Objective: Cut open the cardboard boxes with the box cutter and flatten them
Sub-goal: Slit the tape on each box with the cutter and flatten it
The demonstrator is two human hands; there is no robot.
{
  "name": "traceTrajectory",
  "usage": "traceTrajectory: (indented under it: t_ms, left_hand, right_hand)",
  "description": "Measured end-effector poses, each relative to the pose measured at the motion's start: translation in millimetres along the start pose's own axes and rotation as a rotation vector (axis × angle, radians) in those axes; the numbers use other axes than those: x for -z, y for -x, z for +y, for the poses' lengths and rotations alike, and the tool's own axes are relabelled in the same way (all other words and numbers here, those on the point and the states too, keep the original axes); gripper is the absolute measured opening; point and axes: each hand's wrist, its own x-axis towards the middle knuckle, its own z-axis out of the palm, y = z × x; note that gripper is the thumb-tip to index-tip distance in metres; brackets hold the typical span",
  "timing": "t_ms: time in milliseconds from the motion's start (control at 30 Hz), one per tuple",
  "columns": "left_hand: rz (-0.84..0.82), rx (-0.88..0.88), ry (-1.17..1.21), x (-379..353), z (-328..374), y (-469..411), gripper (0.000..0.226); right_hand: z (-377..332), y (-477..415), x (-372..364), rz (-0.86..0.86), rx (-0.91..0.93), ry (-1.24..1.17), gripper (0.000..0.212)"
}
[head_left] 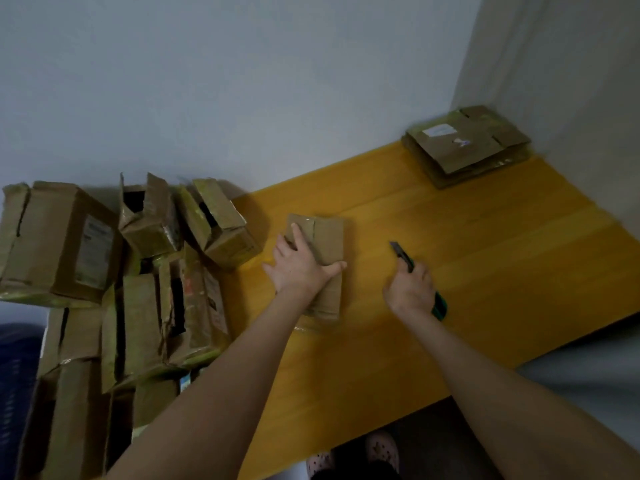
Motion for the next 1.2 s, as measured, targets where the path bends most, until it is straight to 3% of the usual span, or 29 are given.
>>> traceTrajectory:
  t_ms: [133, 300, 433, 500, 633, 767, 1100, 1200]
  left_hand:
    - [-0.029, -0.004, 0.103, 1, -20, -13, 0.123]
    - [-0.010, 0.023, 0.176, 1, -25, -17, 0.125]
    - [-0.019, 0.066, 0.362, 7, -34, -24, 0.107]
    - [-0.031, 0.085, 0.492, 9, -40, -25, 0.097]
    - [-0.128, 0.150, 0.756, 14, -51, -15, 0.075]
    - [-0.189, 0.187, 0.858, 9, -57, 1, 0.061]
    - [-0.108, 0.241, 0.931, 11, -66, 26, 0.062]
    - [-0.055, 0.215, 0.861, 14, -74, 30, 0.088]
  right_hand:
    - [13, -12, -9, -0.086, -0.093, 0.083, 0.059]
    - [17, -14, -18, 0.027, -0.046, 0.061, 0.038]
    - [6, -11, -24, -0.015, -0.051, -0.044, 0.044]
    - [-2, -10, -27, -0.099, -0.091, -0.166, 0.048]
    - [-30, 0, -20, -0.163, -0.169, -0.692, 0.038]
    - [-67, 22, 1, -0.186, -0.030, -1.019, 0.031]
    - [-86, 56, 17, -0.212, 0.102, -0.949, 0.046]
    - [-88, 65, 22, -0.213, 0.171, -0.948, 0.050]
